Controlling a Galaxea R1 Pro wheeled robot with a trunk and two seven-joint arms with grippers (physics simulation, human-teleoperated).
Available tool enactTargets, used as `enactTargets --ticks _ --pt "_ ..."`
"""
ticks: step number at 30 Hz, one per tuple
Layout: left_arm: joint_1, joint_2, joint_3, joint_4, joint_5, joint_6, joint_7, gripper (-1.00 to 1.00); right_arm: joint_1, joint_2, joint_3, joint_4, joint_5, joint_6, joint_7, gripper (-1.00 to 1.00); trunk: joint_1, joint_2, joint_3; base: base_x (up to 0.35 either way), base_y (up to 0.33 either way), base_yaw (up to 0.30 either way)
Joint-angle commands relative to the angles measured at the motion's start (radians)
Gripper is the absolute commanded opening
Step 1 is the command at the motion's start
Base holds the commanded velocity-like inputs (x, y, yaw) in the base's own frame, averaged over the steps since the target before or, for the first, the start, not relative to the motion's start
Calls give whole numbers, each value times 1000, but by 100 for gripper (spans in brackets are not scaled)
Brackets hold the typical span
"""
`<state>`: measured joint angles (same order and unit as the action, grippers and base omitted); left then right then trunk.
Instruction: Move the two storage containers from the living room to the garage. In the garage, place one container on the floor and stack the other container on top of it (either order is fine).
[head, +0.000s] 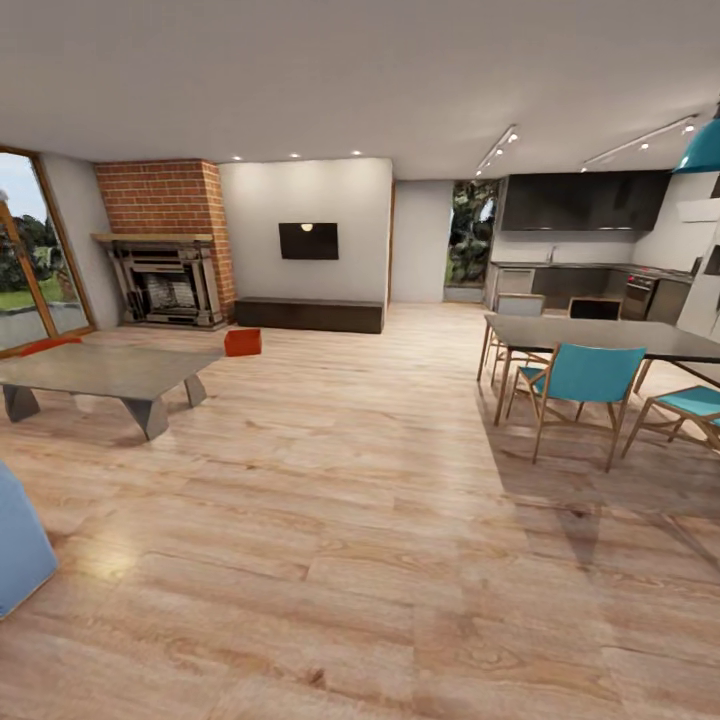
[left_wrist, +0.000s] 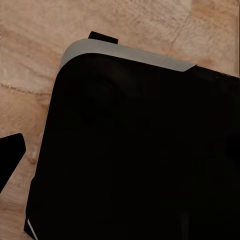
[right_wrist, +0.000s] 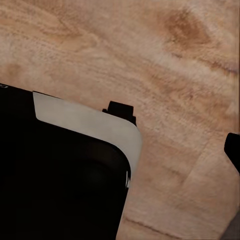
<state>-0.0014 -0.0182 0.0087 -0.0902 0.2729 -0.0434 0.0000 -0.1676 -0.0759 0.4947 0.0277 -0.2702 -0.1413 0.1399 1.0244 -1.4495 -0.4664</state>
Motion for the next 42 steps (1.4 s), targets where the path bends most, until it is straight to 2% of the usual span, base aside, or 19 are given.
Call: enactTargets --ticks 1,15,42 --pt "0 0 0 0 5 -4 0 100 -1 0 7 3 -10 -6 6 100 1 0 -1 324 0 228" --pt "0 0 0 0 4 -7 0 100 -1 1 7 3 -11 -6 6 100 1 0 -1 324 0 247" --pt "0 0 0 0 5 -7 0 100 -1 2 8 3 -11 -7 6 100 1 0 -1 324 0 8"
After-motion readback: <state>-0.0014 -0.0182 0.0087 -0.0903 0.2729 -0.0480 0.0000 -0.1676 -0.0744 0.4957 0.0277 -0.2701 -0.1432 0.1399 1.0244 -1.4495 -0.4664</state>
